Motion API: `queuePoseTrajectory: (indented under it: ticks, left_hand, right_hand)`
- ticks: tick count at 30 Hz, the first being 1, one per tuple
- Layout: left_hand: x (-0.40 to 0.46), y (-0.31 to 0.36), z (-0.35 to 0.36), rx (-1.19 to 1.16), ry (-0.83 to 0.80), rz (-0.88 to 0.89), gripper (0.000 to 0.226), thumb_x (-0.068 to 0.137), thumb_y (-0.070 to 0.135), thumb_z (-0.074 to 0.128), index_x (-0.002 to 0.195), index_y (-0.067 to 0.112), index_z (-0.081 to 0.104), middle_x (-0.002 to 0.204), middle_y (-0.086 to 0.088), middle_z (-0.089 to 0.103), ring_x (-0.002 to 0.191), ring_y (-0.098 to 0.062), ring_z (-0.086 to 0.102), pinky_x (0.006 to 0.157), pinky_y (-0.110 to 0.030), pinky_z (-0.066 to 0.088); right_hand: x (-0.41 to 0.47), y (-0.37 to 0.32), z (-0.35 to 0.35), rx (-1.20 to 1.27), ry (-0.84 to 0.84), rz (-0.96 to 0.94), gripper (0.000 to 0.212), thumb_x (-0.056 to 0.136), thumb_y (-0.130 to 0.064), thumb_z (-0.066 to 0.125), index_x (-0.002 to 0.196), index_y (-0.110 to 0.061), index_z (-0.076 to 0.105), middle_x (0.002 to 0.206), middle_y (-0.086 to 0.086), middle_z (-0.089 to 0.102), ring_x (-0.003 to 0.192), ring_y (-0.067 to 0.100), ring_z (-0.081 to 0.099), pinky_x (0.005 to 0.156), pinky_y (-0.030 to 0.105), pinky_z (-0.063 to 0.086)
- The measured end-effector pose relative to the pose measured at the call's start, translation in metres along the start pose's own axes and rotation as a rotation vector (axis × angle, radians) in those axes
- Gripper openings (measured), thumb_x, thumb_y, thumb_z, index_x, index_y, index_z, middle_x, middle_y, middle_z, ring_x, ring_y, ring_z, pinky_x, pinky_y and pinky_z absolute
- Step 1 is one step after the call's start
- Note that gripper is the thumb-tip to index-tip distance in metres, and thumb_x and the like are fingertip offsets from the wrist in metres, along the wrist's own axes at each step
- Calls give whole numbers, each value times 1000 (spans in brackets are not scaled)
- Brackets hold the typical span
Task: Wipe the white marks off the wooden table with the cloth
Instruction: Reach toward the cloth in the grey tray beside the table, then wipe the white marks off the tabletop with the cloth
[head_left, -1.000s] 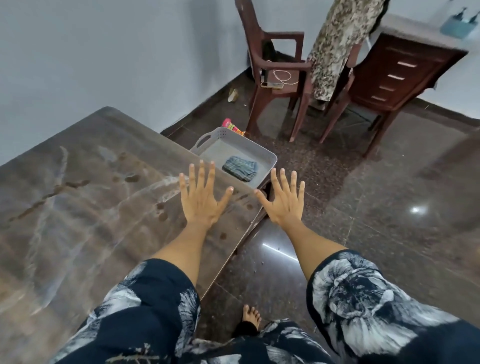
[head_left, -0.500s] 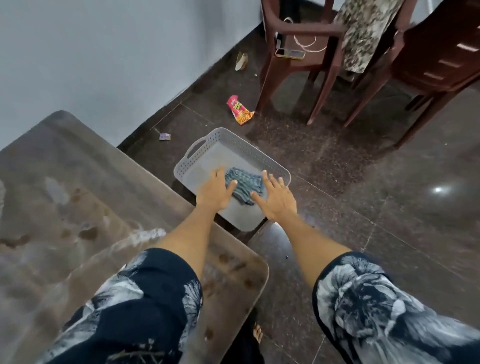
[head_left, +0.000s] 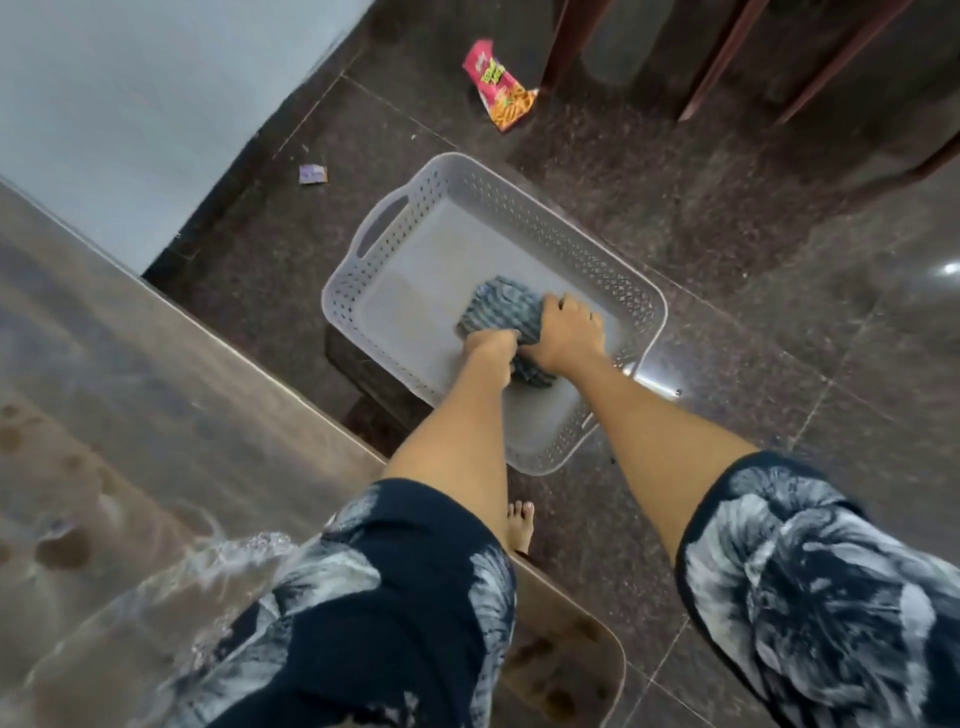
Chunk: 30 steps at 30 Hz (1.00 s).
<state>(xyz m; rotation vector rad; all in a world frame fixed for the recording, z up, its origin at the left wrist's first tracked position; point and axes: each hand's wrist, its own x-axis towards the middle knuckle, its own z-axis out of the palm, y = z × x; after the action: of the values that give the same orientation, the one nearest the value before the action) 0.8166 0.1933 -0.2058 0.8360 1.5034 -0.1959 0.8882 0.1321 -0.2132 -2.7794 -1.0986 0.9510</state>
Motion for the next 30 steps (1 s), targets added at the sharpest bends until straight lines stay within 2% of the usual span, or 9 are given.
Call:
queuePoseTrajectory:
  ticks: [3,5,7,9,11,17,21,24,30]
  left_hand:
    - [-8,0,6,-9,-18,-7,40,91,14,56,128,0,47,107,-9,59,76,-20,52,66,-30,44]
    - [-16,2,4,-28,2,-4,42,93,17,52,130,-1,45,115,-11,61,94,-23,60,78,-31,47]
    - [-30,4,1,-17,12,35,41,93,21,50,128,-1,46,126,-16,57,103,-26,59,77,-33,45]
    - [-49,9,-2,-2,12,117,40,93,25,51,124,-1,50,121,-16,59,91,-28,61,73,-31,45]
    - [-74,14,-4,20,5,195,45,93,31,50,125,-1,50,122,-17,59,101,-31,60,85,-34,49]
    - [-172,-8,-34,127,-65,439,48,88,39,57,119,2,53,115,-13,62,98,-27,60,84,-34,50]
    - [-224,-68,-69,141,-68,506,47,88,40,58,118,3,54,117,-14,63,104,-29,61,94,-42,49]
    - [-249,-120,-98,74,34,550,49,88,35,60,120,-1,54,118,-17,62,105,-31,60,93,-43,49]
    - [-282,-224,-179,-67,171,585,37,88,25,63,114,-1,57,111,-16,65,89,-23,63,74,-34,53]
  right_hand:
    - [-1,1,-7,45,-13,14,39,84,-45,61,100,-12,48,104,13,59,106,32,53,93,41,33]
    - [-9,4,-17,199,-43,65,39,85,-50,58,77,-15,43,83,7,53,88,27,52,82,37,34]
    - [-21,6,-27,447,-54,85,41,89,-43,56,66,-14,39,67,3,45,71,24,46,61,32,32]
    - [-36,6,-40,677,-70,87,31,93,-33,54,76,-7,50,71,5,50,71,24,49,56,31,34]
    - [-57,6,-55,883,-55,105,23,93,-29,53,92,-6,56,85,8,58,79,23,55,61,30,41]
    - [-152,10,-81,1345,-103,74,15,78,-24,69,90,-15,68,84,4,75,77,19,72,66,30,55]
    - [-227,2,-71,1373,-194,-30,23,77,-25,75,94,-12,67,88,7,75,82,23,72,74,39,59]
    - [-275,-19,-53,1304,-245,-60,23,77,-23,76,92,-10,63,77,2,75,72,18,72,59,30,58]
    - [-353,-84,-2,1122,-246,-177,40,82,-7,69,111,-11,42,96,6,62,78,18,63,53,26,55]
